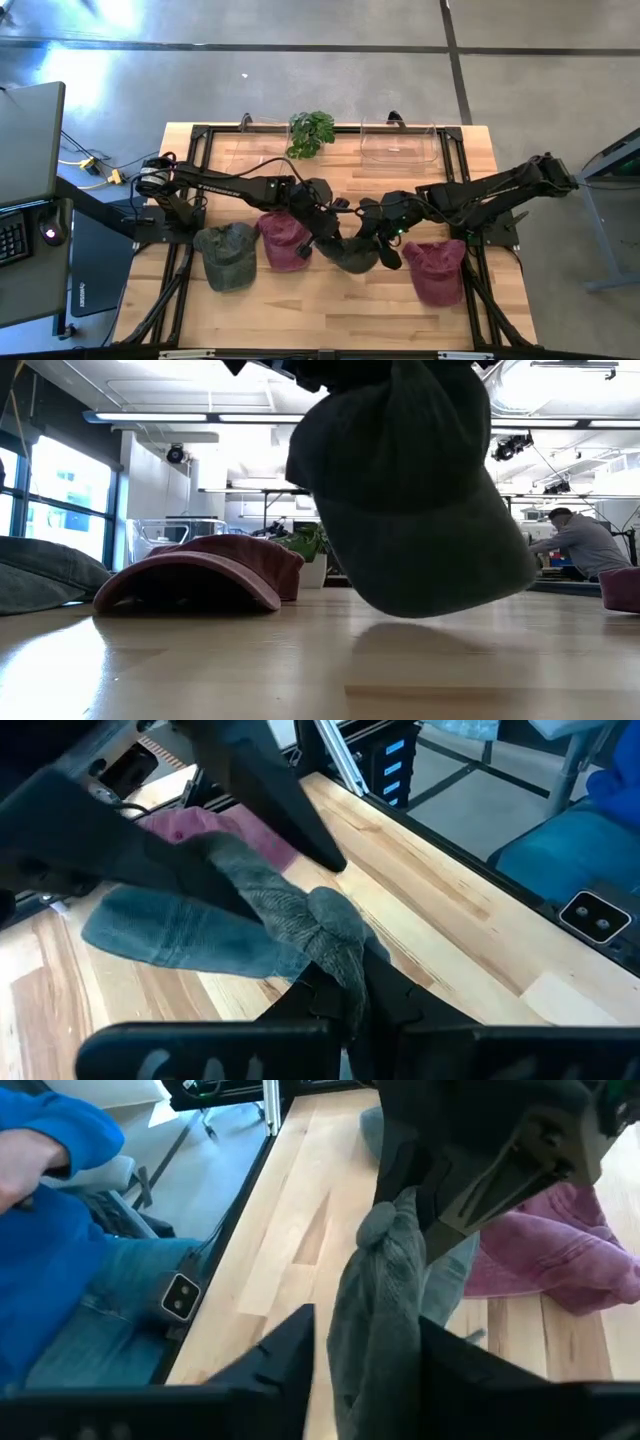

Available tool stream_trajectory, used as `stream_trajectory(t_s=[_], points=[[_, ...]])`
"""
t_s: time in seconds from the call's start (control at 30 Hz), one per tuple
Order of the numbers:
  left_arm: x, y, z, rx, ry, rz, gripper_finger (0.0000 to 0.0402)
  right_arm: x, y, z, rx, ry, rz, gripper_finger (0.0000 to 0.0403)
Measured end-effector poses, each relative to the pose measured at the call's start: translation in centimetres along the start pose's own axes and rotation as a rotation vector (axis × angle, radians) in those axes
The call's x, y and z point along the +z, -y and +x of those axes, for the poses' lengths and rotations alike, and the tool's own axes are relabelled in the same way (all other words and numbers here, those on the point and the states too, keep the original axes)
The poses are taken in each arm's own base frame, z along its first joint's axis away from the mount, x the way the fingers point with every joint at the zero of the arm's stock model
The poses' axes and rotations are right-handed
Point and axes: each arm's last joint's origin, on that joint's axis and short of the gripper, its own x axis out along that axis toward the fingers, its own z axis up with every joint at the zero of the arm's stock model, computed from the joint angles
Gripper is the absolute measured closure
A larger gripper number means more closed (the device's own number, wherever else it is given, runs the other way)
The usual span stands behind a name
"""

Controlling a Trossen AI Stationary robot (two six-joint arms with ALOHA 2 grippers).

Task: Pick & Place hat
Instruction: Put the right black cap into the right transparent bin

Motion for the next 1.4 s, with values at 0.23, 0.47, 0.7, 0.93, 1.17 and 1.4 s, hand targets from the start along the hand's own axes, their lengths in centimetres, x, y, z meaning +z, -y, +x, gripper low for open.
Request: stream_trajectory(t_s=[0.23, 0.47, 0.7, 0.93, 1.17, 1.4], points=[[-0.3, 0.0, -0.1, 0.027, -0.044, -0.009, 0.0373, 0.0, 0.1, 0.1, -0.035, 0.003, 0.003, 0.0389], [-2.1, -0.2, -3.5, 0.224, -0.456, -0.075, 0.0322, -0.3, 1.0, -0.3, -0.301, 0.029, 0.159, 0.0396], [-4.9, 0.3, -5.3, 0.543, -0.563, -0.149, 0.0319, -1.3, 3.4, -2.4, -0.762, 0.036, 0.272, 0.0399], [-6.8, 2.8, -6.0, 0.801, -0.446, -0.191, 0.0318, 0.2, 4.8, -8.2, -1.079, 0.247, 0.258, 0.0400], [-6.3, 4.2, -5.3, 0.873, -0.393, -0.131, 0.0318, 0.3, 6.3, -14.3, -1.448, 0.355, 0.260, 0.0401], [-6.2, 4.7, -5.1, 0.877, -0.413, -0.096, 0.0318, -0.3, 9.9, -16.4, -1.621, 0.277, 0.325, 0.0402]])
